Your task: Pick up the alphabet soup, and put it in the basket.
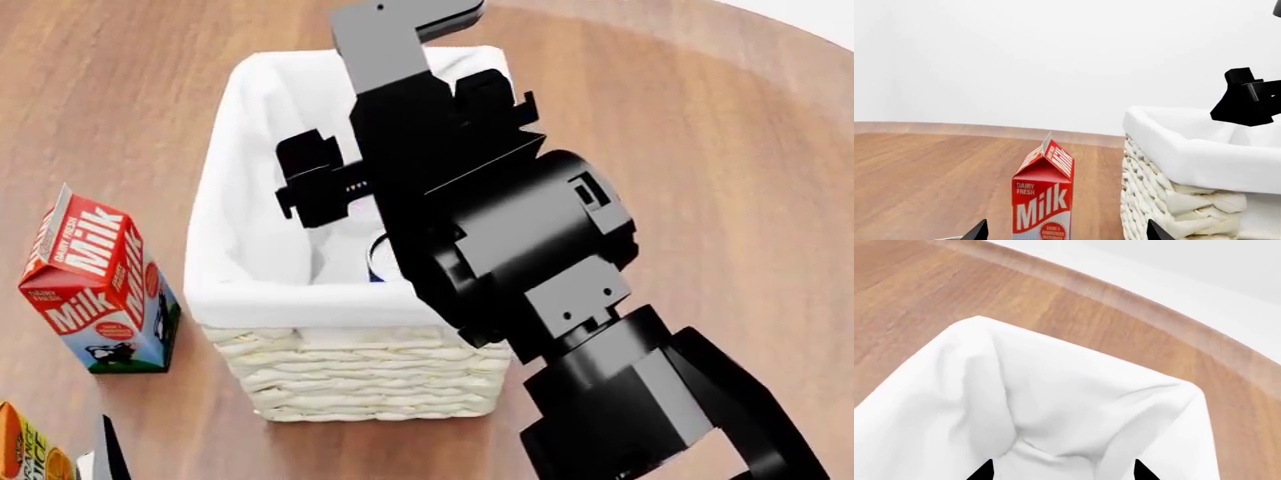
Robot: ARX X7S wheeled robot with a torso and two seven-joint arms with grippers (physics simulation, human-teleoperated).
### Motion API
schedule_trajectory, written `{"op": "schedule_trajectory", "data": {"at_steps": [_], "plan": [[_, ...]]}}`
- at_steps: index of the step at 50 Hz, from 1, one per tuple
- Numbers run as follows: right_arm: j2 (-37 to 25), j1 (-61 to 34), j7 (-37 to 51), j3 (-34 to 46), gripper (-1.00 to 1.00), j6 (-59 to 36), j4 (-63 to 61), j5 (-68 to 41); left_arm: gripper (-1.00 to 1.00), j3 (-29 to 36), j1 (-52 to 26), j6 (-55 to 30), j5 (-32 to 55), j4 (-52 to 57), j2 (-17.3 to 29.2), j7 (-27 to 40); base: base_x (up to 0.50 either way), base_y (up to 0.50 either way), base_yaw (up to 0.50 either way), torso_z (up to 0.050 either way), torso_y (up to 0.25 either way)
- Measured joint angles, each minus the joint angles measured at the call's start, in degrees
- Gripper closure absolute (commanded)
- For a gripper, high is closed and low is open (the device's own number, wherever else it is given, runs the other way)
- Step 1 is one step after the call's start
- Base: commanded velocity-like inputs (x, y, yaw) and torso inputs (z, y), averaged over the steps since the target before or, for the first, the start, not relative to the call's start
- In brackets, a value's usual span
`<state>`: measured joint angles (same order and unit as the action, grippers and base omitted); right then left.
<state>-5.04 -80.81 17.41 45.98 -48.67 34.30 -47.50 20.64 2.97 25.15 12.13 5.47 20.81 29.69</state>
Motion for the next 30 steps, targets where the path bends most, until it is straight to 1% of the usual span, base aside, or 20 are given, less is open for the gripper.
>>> {"op": "schedule_trajectory", "data": {"at_steps": [7, 30], "plan": [[-1.8, 0.1, 0.9, -0.5, -1.0, -0.9, -4.5, -1.2, -1.0, 0.1, 0.0, 0.0, -0.1, -0.1, 0.0, 0.1, 0.0, 0.0, 0.0, 0.0, 0.0], [-12.6, 0.6, 8.4, -2.9, -1.0, -7.8, -30.0, -6.1, -1.0, 0.2, 0.0, 0.0, -0.4, 0.0, 0.2, 0.5, 0.0, 0.0, 0.0, 0.0, 0.0]]}}
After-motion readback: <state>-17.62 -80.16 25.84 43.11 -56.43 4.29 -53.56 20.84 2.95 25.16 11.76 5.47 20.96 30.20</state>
